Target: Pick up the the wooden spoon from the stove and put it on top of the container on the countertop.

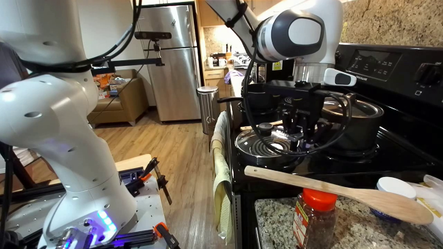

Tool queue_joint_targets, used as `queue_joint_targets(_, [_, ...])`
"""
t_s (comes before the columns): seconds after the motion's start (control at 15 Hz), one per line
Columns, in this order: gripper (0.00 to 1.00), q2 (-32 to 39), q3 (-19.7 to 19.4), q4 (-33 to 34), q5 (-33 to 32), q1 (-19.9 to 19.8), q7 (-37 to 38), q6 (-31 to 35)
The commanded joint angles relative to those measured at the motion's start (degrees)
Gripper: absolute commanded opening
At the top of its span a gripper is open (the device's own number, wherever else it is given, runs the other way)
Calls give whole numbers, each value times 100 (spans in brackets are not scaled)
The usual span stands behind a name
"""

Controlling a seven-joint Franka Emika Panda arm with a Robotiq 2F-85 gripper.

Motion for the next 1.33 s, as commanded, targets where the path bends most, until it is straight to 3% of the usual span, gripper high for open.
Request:
queue_joint_targets(0.0, [69, -117, 5, -72, -97, 4, -72, 23])
queue_joint_targets(0.2, [89, -120, 6, -62, -65, -6, -100, 14])
queue_joint_targets(0.27, [70, 0, 9, 13, 0, -4, 0, -13])
queue_joint_targets(0.47, [89, 0, 9, 14, 0, -3, 0, -13])
queue_joint_targets(0.87, [89, 0, 9, 15, 0, -4, 0, -13])
queue_joint_targets(0.93, [97, 0, 9, 15, 0, -4, 0, -13])
queue_joint_targets(1.27, [100, -372, 21, -178, -85, 73, 133, -6])
